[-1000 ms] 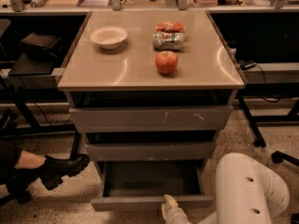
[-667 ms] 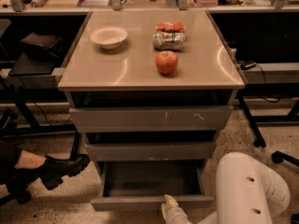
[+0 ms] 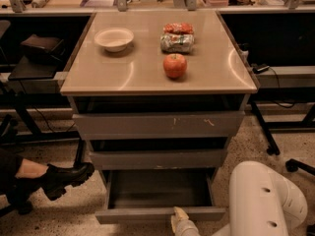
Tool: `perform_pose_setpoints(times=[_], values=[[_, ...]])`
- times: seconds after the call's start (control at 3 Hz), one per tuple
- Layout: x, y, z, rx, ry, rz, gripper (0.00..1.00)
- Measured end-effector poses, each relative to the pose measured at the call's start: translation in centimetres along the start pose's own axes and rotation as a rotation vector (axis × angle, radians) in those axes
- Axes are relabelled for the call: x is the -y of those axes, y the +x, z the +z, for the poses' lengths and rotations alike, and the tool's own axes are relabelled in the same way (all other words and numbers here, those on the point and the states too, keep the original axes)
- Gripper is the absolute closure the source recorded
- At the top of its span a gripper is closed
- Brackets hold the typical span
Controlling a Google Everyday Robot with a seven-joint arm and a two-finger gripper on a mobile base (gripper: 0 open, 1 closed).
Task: Open bottom drawer
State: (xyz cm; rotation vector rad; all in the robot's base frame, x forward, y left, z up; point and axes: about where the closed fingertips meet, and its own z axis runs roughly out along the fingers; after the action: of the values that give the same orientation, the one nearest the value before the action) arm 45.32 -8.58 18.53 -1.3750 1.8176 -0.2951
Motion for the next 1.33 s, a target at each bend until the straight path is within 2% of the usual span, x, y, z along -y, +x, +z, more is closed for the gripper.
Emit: perform_pose_setpoints(times=[0.67,1.33], values=[[-1.6,0.0,-2.2,0.004,-0.004,0.016,1.0],[-0.6,-0.7,-3.0,0.004,-0.004,0.016,1.0]])
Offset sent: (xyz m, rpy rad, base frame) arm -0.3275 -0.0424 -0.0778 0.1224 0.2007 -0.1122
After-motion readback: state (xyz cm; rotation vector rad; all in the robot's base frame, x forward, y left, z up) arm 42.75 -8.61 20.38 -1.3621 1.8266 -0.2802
